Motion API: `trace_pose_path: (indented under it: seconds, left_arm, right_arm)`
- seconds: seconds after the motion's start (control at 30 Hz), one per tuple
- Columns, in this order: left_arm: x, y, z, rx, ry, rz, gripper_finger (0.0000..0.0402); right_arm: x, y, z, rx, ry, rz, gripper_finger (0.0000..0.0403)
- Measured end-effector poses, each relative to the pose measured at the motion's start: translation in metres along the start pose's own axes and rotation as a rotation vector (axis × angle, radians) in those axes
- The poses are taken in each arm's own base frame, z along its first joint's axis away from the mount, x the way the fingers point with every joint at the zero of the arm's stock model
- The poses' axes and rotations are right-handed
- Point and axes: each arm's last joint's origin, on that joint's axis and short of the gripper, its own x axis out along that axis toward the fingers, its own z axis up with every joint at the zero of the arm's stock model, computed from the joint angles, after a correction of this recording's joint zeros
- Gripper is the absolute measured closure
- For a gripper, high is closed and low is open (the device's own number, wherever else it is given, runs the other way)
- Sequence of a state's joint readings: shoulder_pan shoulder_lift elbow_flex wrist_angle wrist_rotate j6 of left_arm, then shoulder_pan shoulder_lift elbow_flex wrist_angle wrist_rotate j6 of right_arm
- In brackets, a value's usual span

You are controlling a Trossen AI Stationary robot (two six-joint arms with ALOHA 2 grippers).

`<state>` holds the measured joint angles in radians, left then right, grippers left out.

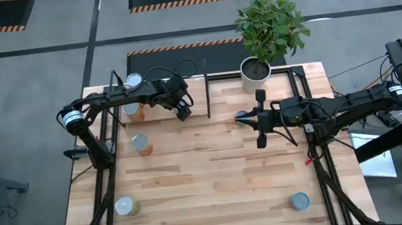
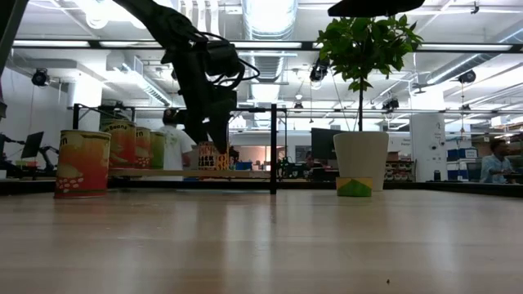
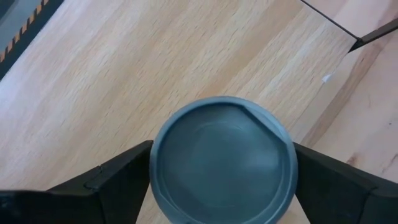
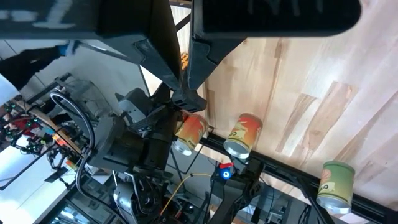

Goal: Pick and place cans onto a shelf
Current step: Put the yellow spicy beans can on the shelf, then put the small green corn can on the shelf

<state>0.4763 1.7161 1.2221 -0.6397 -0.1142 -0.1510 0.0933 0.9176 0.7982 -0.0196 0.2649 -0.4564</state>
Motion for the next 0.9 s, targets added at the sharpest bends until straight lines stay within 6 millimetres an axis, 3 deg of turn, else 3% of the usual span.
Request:
trace_pose_path:
  seconds: [0.3, 0.53, 0.7, 0.9]
  left_arm:
    - [-0.006, 0.0, 0.005, -0.001, -0.009, -0.002, 0.0028]
    - [-0.045, -0.005, 0.03, 0.035, -0.118, -0.015, 0.0023]
    - [-0.089, -0.034, 0.029, 0.122, -0.299, -0.092, 0.0023]
    - [-0.137, -0.087, -0.003, 0.248, -0.55, -0.277, 0.0023]
  right_arm:
    - [0.0, 0.0, 0.0, 0.0, 0.001, 0.0, 0.0385]
    - [0.0, 0.0, 0.0, 0.0, 0.002, 0.001, 0.0385]
    - [0.0, 0.0, 0.0, 0.004, 0.002, 0.001, 0.0385]
    - [0.0, 0.0, 0.0, 0.042, 0.001, 0.001, 0.0385]
